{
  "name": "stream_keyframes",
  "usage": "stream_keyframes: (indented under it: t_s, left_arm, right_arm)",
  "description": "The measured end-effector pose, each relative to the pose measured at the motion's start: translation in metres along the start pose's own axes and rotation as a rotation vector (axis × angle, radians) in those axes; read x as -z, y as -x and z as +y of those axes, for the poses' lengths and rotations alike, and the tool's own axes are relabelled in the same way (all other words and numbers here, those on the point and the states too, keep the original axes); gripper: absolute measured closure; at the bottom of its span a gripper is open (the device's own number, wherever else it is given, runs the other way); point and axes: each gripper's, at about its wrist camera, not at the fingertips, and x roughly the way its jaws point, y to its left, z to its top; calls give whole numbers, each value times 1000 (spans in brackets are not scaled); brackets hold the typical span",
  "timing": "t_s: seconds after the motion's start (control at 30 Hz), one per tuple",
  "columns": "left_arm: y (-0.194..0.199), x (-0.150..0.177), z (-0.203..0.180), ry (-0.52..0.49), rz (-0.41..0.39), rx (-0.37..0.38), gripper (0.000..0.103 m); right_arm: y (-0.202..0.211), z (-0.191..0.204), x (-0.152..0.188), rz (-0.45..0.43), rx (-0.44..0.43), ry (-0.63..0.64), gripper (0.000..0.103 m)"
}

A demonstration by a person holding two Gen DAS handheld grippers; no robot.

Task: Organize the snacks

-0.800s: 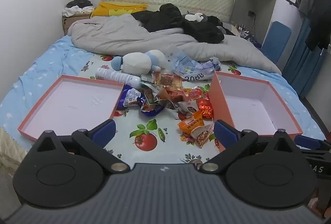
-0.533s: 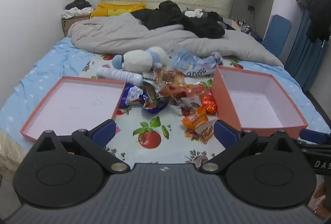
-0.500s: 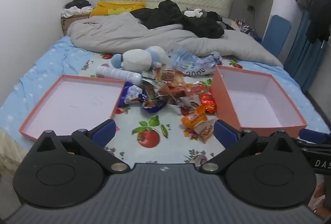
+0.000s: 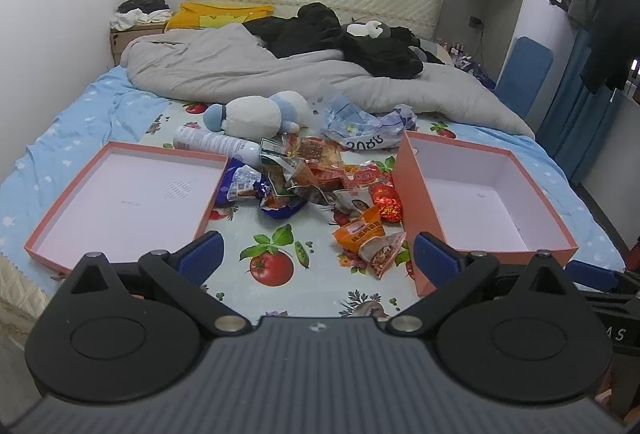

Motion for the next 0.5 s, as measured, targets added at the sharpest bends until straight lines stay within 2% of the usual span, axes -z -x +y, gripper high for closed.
stream_keyframes:
  t_s: [0.5]
  left_arm:
    - [-1,1,0,0,2,-2,1]
  right_arm:
    - [-1,-2,1,2,-7,-5,0]
